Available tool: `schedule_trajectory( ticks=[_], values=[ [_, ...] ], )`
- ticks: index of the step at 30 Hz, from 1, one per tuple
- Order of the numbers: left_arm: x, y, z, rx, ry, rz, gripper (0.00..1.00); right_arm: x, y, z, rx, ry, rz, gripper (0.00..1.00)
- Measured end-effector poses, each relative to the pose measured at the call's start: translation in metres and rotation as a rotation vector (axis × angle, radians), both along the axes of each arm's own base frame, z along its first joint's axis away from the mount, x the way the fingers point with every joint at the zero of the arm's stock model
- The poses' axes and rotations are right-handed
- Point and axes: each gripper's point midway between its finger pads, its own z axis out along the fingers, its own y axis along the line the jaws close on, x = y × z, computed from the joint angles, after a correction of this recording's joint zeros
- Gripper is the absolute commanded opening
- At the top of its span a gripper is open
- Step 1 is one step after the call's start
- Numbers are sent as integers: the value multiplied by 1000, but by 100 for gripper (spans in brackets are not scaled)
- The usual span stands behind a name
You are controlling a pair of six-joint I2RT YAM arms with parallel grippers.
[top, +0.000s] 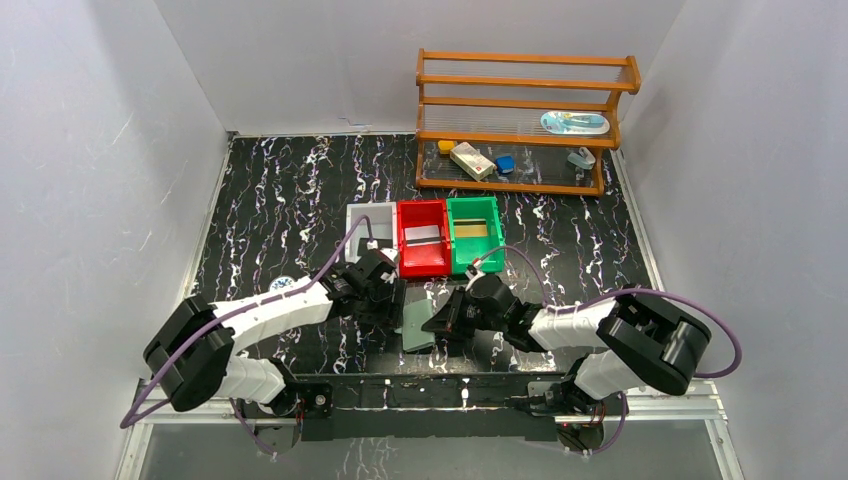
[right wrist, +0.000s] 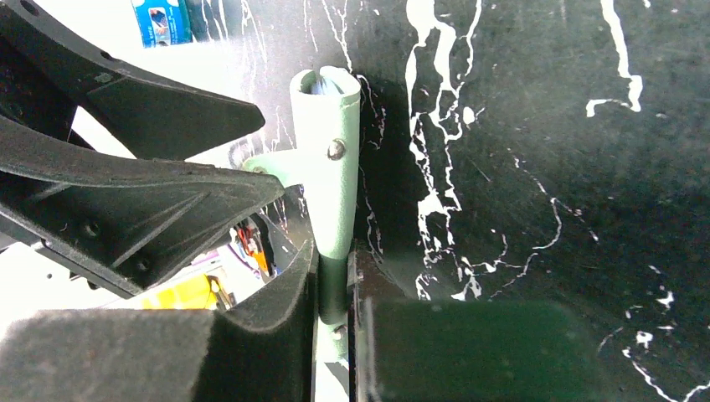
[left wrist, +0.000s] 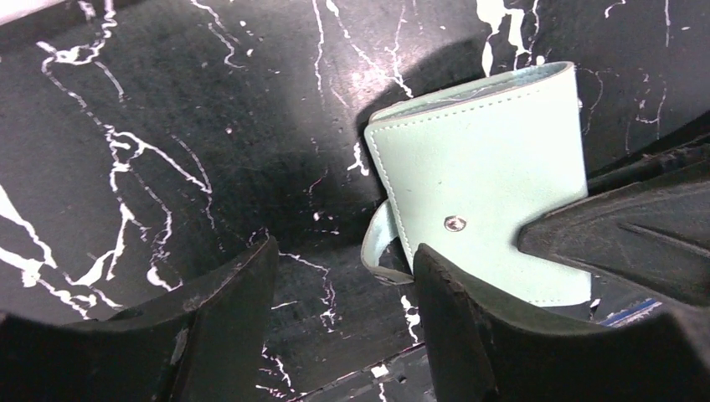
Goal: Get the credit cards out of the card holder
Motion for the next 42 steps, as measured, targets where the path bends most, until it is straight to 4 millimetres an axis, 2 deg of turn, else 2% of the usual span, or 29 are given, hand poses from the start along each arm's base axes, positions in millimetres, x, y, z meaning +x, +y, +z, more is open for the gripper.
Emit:
schedule_trajectory(
  ticks=[6,9,11,17,20,22,23,29,33,42],
  values=[
    [-3,-3,-11,7,39,-10,48,0,-1,-2,9,10,-9,19],
    [-5,-4,-15,14,57,-12,37,-1,-1,-3,12,13,-12,20],
    [-5,-3,-16,15,62,-9,26,-1,-1,-2,18,14,-16,22],
    [-5,-4,-17,14,66,-5,1,-1,-2,-4,13,18,-21,41],
    [-5,-4,-16,13,63,-7,0,-3,-8,-14,-44,29,-18,58],
    [-4,-4,-12,3,52,-10,0,1,-6,-10,-66,21,-11,70],
    [-4,-4,-8,-5,43,-12,0,5,-4,-5,-85,4,-10,73],
    [-1,-10,16,-76,-15,-22,0,28,-13,23,-221,-105,-44,75],
    [-1,-13,27,-117,-34,-31,0,33,-20,38,-269,-152,-39,74],
    [-1,-20,49,-186,-67,-42,0,20,-18,34,-300,-158,75,81]
  ],
)
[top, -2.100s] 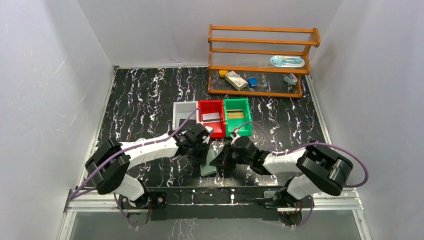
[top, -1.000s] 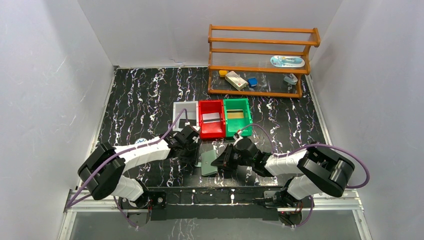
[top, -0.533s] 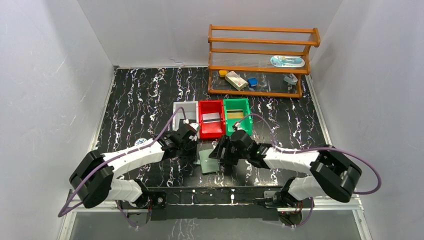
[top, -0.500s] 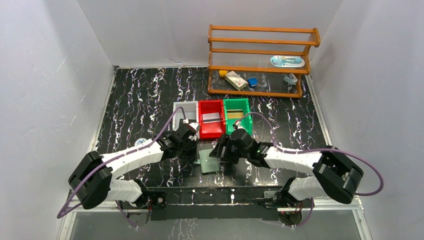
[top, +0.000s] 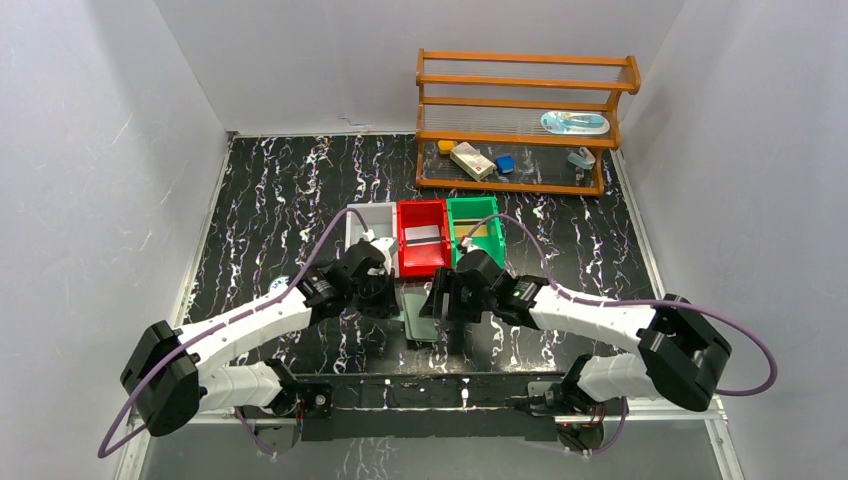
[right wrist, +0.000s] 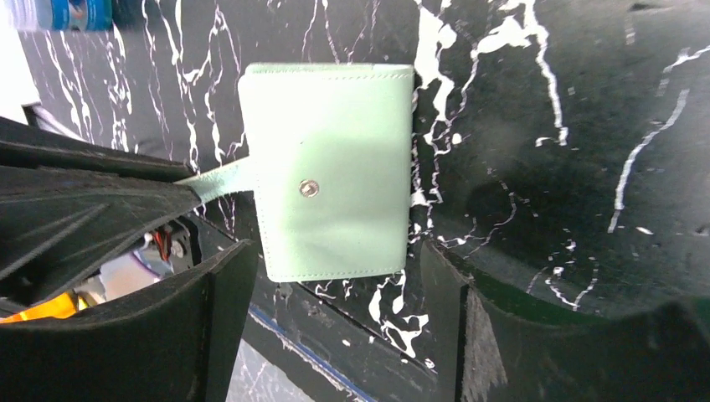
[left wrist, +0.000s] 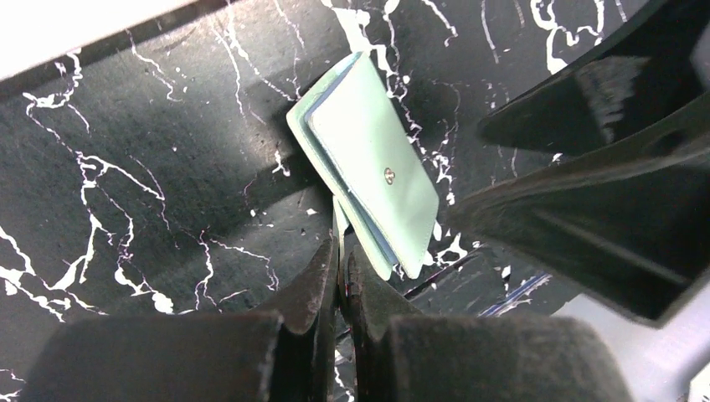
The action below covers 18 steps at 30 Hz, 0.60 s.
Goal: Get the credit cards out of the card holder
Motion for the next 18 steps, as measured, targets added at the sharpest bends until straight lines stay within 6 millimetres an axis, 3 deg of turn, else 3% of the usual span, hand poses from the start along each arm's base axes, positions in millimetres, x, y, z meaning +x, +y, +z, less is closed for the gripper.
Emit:
schedule_trajectory(
  ticks=[8,13,18],
  values=[
    [3,-8,12,-33,-11,-12,0,-13,23,2,-7,4,124,83],
    [2,-8,13,-36,-9,-17,0,-11,34,3,-35,-13,142,65],
    [0,-5,14,-26,-10,-15,0,-6,17,-10,-121,-10,80,59]
  ],
)
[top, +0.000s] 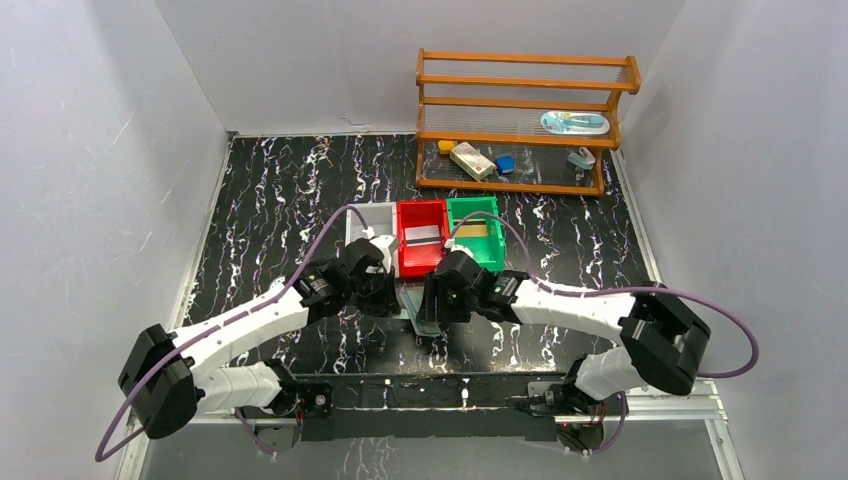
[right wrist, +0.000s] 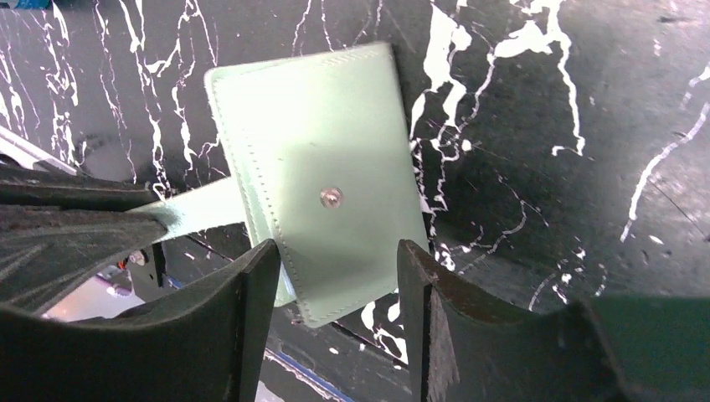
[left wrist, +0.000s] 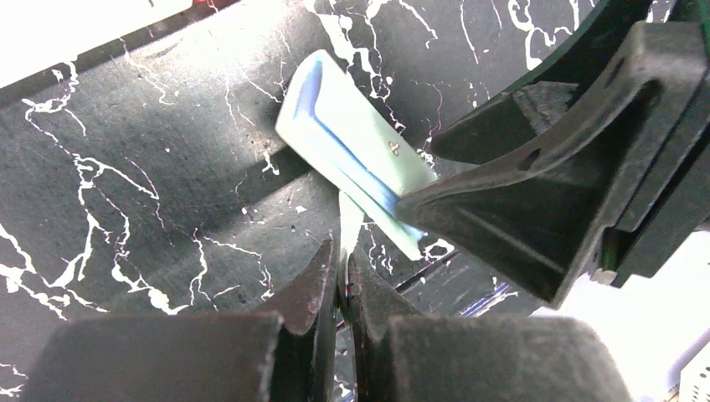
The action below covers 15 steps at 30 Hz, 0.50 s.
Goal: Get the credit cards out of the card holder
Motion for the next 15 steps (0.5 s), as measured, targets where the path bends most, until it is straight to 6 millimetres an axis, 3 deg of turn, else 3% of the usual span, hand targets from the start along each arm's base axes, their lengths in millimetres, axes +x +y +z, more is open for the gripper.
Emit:
schedule_trajectory(
  ticks=[7,15],
  values=[
    [-1,6,4,9,-17,8,0,0,-22,3,8,-35,-75,51],
    [-2,11,7,16,-31,5,0,-7,-46,-22,-43,-1,-133,44]
  ],
)
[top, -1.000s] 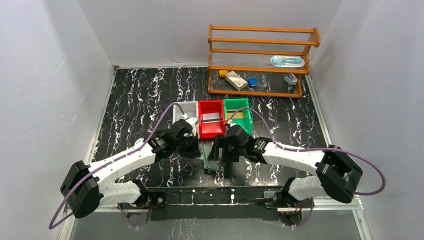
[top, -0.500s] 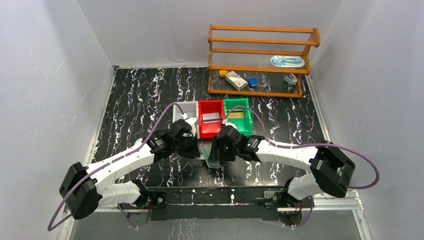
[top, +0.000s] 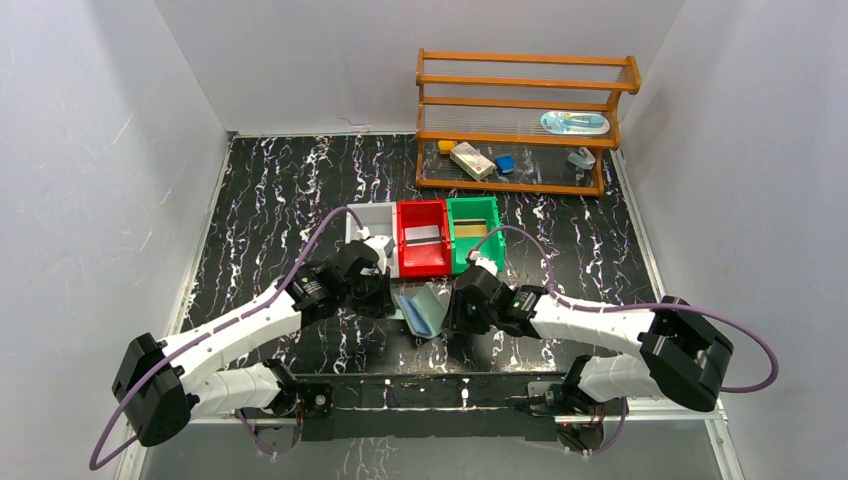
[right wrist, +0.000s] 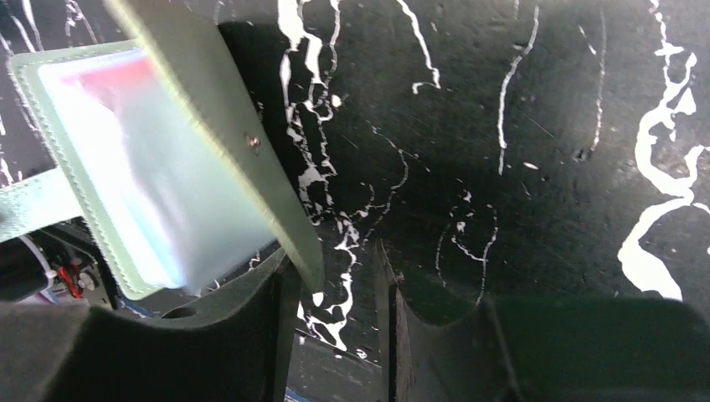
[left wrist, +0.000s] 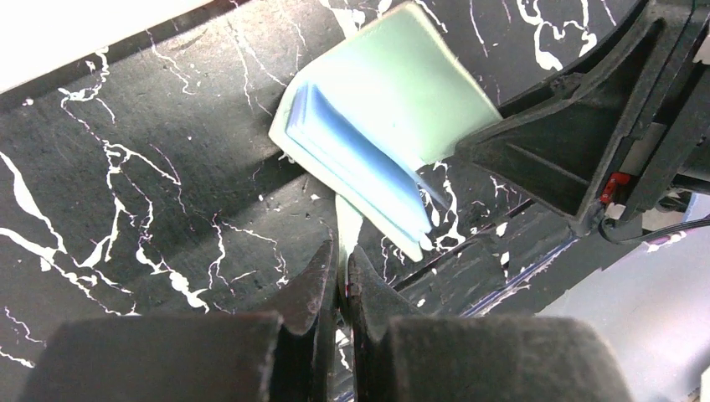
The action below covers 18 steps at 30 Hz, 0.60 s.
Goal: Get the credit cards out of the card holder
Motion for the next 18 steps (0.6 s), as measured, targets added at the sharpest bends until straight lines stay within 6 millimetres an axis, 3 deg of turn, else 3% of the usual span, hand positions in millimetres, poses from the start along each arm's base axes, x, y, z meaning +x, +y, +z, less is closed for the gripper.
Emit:
schedule_trajectory(
  ticks=[6,12,18],
  values=[
    [-2,7,-5,39,2,-2,0,-3,-7,-7,-9,17,-32,43],
    [-7,19,-9,68,-3,-1,0,-2,-12,-1,20,6,-73,60],
    [-8,21,-8,79,-19,-39,0,4,-7,6,19,-35,-36,66]
  ],
)
